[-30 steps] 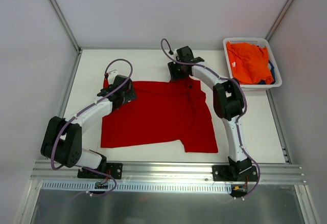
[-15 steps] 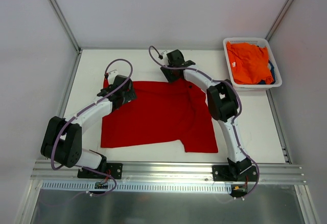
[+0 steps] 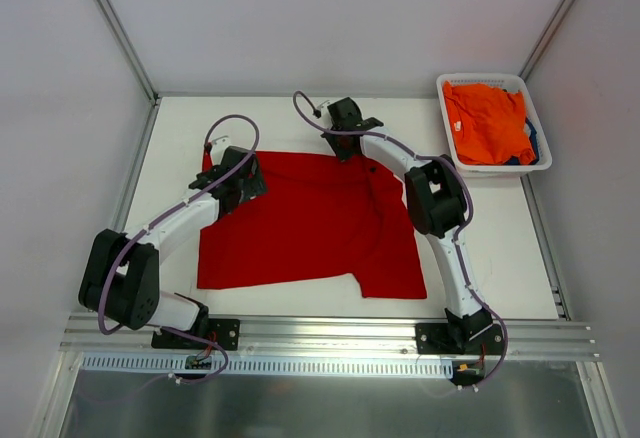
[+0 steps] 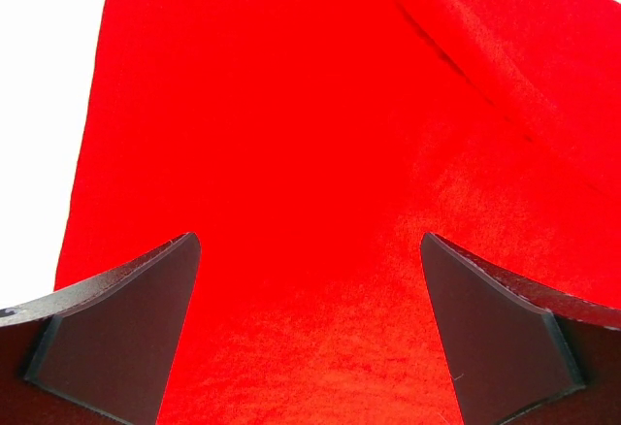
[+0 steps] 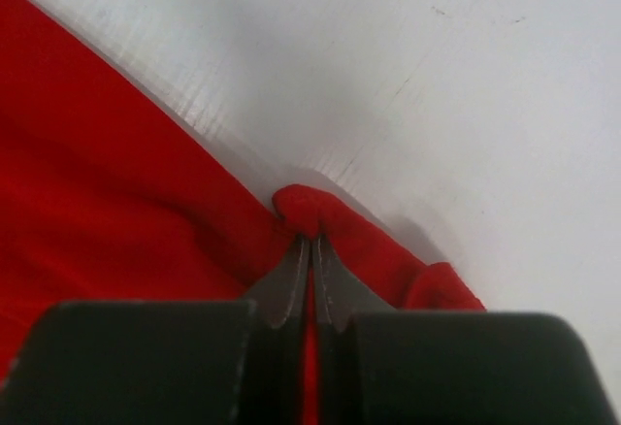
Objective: Fold and stack the t-shirts
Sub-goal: Flatten the tshirt out
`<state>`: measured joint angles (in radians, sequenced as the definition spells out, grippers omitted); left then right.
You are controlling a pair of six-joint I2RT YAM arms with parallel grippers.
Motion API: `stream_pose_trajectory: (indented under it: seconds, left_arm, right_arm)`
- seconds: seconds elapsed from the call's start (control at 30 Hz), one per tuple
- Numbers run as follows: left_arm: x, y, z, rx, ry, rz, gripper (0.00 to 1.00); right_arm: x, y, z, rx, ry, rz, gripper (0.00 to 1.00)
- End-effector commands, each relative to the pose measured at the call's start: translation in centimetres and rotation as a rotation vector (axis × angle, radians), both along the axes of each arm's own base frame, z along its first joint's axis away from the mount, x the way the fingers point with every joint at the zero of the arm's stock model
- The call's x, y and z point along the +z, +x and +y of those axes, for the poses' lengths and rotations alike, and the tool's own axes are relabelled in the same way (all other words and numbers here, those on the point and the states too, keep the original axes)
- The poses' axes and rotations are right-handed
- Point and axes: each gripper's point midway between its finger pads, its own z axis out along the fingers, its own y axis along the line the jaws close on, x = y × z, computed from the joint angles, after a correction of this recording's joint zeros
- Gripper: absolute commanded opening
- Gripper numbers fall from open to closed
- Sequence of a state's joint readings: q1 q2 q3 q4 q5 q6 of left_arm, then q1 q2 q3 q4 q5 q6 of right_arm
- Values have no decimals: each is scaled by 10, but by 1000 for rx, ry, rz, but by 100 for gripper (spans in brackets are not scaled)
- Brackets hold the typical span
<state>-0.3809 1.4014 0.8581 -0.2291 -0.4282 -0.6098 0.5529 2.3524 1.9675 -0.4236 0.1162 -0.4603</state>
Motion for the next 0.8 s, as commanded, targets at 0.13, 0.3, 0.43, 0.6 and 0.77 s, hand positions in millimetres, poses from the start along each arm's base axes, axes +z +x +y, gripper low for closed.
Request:
stream_pose_trajectory:
  seconds: [0.13, 0.3, 0.43, 0.6, 0.77]
  left_arm:
    - [16, 1, 0, -14, 12, -52, 99]
    - [14, -1, 1, -16, 20, -48, 99]
    - [11, -2, 1, -17, 24, -39, 99]
    - [11, -2, 1, -22, 26, -36, 99]
    - [10, 0, -1, -28, 20, -32, 99]
  right_arm:
    - [26, 25, -14, -64, -58, -105, 0]
    - [45, 53, -20, -118, -82, -211, 0]
    - [54, 76, -30, -168, -107, -268, 0]
    - [53, 100, -48, -240, -130, -315, 0]
    - [53, 116, -74, -332, -132, -344, 0]
